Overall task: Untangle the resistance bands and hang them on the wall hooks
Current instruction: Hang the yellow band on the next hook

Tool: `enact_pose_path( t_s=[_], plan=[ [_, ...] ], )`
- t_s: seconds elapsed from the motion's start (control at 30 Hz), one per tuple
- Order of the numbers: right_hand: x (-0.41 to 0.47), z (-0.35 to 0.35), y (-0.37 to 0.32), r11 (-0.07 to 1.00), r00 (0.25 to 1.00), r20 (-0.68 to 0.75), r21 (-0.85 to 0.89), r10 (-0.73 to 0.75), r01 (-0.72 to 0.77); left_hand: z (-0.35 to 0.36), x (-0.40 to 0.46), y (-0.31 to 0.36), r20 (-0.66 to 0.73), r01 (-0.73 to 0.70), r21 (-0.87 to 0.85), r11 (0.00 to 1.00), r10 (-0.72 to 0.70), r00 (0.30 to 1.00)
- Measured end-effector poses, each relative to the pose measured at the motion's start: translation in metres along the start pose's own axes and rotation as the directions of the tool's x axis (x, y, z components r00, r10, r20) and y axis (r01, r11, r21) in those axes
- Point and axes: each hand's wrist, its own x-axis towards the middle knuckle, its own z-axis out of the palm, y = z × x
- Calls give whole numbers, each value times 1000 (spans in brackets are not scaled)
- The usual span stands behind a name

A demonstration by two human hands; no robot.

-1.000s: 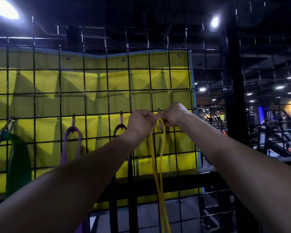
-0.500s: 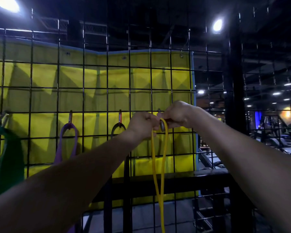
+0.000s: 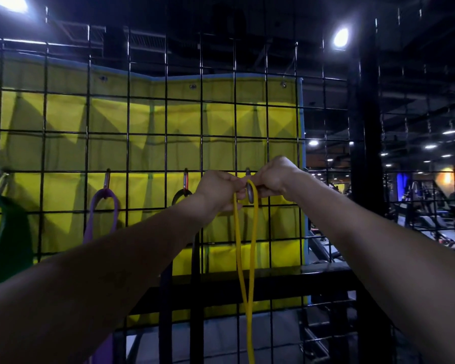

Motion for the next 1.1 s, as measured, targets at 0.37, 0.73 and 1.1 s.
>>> enact_pose_path(
  t_s=[0.37, 0.73, 1.1],
  plan=[
    [6, -3, 4, 1000, 998, -69, 17, 2, -1, 6, 5, 7, -36, 139, -29, 990, -140, 990],
    [-1, -3, 4, 993, 999, -23, 115, 23, -21, 2, 4, 8, 187, 492, -281, 824, -456, 870],
    [2, -5, 5, 996, 999, -31, 90, 29, -26, -4, 2, 15, 77, 115, 350, 930, -151, 986]
  ],
)
